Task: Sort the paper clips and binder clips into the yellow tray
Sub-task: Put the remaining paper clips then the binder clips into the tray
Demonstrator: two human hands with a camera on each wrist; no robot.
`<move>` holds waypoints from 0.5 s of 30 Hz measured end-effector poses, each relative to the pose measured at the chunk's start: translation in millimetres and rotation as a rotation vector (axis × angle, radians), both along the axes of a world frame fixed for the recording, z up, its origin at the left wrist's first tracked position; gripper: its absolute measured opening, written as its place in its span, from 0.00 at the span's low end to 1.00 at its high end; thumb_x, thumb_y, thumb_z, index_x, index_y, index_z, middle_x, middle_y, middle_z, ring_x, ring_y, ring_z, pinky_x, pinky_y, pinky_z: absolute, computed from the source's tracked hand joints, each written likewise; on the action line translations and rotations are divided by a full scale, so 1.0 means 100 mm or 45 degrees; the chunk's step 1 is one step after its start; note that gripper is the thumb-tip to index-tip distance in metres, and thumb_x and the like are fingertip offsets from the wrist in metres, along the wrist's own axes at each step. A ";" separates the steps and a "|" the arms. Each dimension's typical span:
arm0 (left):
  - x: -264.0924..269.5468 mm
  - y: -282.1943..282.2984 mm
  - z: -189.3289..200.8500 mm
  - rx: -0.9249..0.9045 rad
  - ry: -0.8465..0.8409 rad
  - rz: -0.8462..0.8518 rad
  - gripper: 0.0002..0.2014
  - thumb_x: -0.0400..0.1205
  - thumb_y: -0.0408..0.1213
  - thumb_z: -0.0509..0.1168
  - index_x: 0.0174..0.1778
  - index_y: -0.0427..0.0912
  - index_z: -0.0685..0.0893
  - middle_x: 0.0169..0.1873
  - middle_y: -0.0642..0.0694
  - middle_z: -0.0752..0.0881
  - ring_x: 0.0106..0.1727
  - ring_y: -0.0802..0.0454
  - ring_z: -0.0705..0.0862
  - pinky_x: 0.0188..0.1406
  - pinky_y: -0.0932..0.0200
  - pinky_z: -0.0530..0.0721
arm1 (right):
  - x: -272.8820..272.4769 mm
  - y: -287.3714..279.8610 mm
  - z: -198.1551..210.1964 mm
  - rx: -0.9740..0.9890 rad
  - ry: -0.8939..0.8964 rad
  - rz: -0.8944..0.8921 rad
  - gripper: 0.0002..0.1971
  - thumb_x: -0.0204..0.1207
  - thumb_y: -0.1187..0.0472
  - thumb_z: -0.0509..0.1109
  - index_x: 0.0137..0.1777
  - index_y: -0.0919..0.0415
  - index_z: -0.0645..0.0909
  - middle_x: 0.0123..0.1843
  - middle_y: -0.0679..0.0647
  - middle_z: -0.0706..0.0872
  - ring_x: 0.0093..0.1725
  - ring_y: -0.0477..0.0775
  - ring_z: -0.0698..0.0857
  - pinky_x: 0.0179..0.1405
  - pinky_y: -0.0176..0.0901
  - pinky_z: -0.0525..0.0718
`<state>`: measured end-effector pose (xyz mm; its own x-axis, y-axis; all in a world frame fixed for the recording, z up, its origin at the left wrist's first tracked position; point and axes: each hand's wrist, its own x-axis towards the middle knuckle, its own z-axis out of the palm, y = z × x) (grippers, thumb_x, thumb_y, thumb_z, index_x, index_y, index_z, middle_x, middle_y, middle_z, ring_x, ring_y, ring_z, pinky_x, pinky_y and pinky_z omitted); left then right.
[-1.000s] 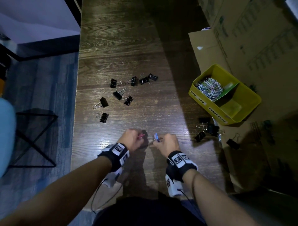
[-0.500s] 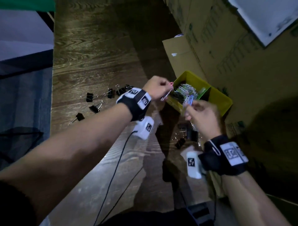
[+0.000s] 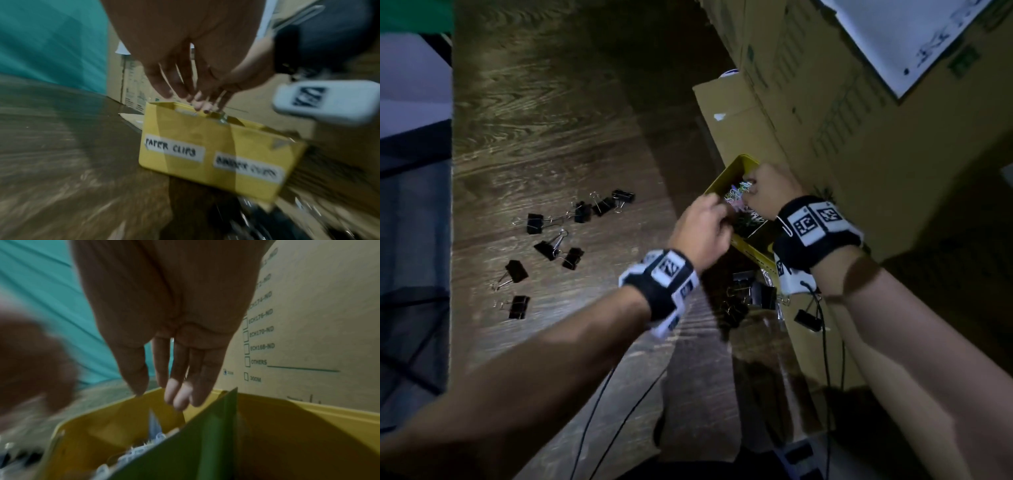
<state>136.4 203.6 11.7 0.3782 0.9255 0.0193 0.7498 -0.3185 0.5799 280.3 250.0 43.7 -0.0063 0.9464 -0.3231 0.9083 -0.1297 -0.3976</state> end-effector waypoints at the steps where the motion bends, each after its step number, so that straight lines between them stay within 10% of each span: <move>1: -0.01 -0.16 -0.06 0.040 0.017 0.012 0.08 0.72 0.31 0.61 0.41 0.35 0.85 0.42 0.39 0.82 0.46 0.42 0.79 0.45 0.49 0.80 | 0.03 0.01 0.00 -0.010 0.032 0.001 0.20 0.74 0.58 0.73 0.67 0.58 0.80 0.55 0.59 0.87 0.52 0.60 0.85 0.57 0.50 0.84; 5: 0.22 -0.68 -0.24 0.098 0.003 -0.399 0.12 0.68 0.30 0.69 0.47 0.39 0.87 0.46 0.37 0.85 0.47 0.38 0.83 0.44 0.49 0.86 | 0.18 -0.03 0.07 0.058 0.104 0.028 0.18 0.75 0.55 0.73 0.64 0.58 0.82 0.53 0.56 0.89 0.49 0.53 0.85 0.57 0.46 0.81; 7: 0.46 -0.83 -0.25 0.003 0.157 -0.792 0.20 0.72 0.33 0.69 0.62 0.44 0.82 0.62 0.37 0.81 0.61 0.39 0.79 0.59 0.46 0.82 | 0.24 -0.09 0.13 0.054 0.129 0.052 0.16 0.76 0.52 0.71 0.61 0.58 0.84 0.53 0.57 0.89 0.47 0.51 0.83 0.53 0.44 0.81; 11: 0.98 -1.01 -0.51 0.014 0.680 -1.196 0.28 0.83 0.48 0.54 0.80 0.55 0.54 0.82 0.47 0.51 0.82 0.41 0.47 0.75 0.31 0.41 | 0.34 -0.22 0.19 0.068 0.182 0.032 0.12 0.77 0.54 0.71 0.58 0.56 0.86 0.51 0.55 0.89 0.46 0.48 0.82 0.49 0.37 0.77; 15: 1.05 -0.93 -0.63 -0.037 0.773 -1.079 0.25 0.87 0.47 0.47 0.80 0.43 0.56 0.81 0.46 0.55 0.81 0.50 0.49 0.72 0.64 0.25 | 0.33 -0.41 0.23 0.093 0.291 0.042 0.09 0.76 0.57 0.72 0.54 0.56 0.88 0.45 0.51 0.88 0.44 0.48 0.84 0.47 0.37 0.80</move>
